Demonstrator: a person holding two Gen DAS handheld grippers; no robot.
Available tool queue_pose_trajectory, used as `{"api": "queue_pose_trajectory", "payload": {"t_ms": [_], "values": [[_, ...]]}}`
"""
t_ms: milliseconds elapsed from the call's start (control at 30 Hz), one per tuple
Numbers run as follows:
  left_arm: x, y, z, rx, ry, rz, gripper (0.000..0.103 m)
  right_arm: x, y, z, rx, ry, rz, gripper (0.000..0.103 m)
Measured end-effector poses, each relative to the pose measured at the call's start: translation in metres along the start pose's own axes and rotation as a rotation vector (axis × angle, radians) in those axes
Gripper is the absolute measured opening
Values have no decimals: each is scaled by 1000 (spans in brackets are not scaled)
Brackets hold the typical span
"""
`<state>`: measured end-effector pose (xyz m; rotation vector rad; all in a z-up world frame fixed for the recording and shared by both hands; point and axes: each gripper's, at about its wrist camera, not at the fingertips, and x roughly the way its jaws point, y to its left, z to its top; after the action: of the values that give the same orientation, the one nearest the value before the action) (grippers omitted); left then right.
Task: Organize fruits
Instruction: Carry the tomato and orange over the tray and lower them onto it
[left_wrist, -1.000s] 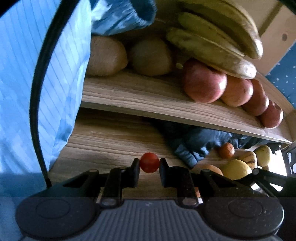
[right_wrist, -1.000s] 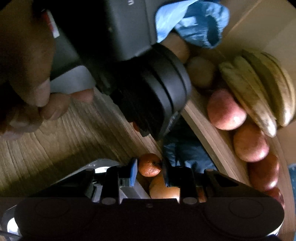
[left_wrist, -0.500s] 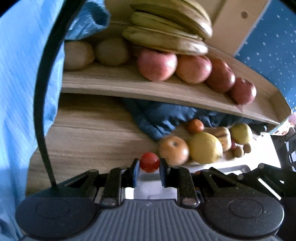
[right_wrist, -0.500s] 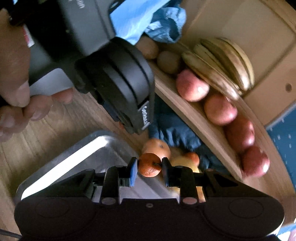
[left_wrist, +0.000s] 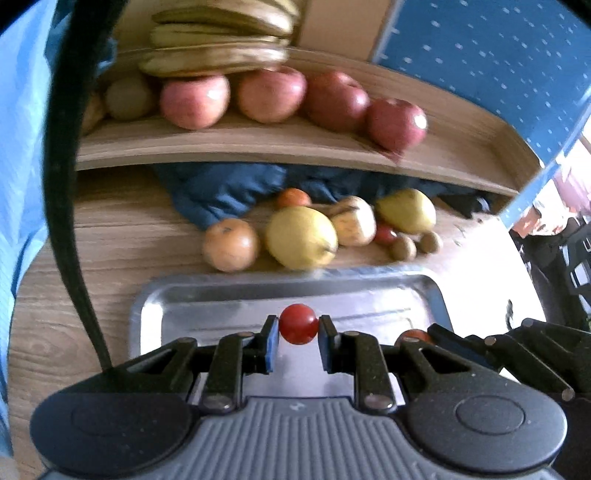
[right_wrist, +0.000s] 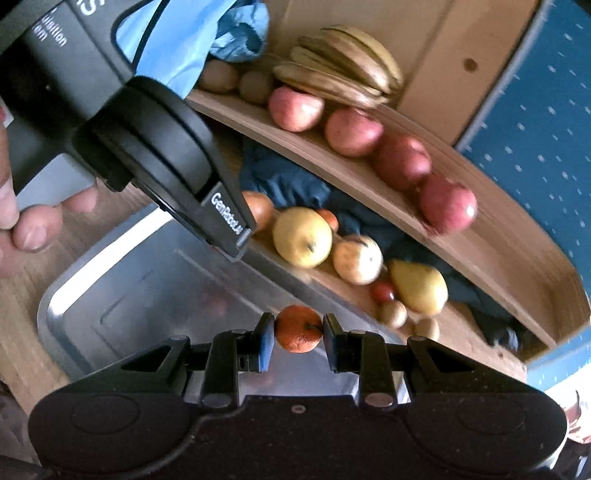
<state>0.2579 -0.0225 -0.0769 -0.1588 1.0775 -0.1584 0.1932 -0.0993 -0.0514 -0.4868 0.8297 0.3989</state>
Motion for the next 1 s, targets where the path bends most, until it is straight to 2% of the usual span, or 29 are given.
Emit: {"api": "queue_pose_trajectory", "payload": {"t_ms": [467, 667, 1000], "values": [[-11, -51, -41, 26, -7, 22, 25, -37, -16, -54, 41, -23, 37, 30], [-11, -54, -59, 4, 1, 10, 25, -45, -14, -66, 38, -3, 39, 30], [0, -48, -77, -4, 67, 16, 25, -42, -8, -77, 67, 12, 83, 30]]}}
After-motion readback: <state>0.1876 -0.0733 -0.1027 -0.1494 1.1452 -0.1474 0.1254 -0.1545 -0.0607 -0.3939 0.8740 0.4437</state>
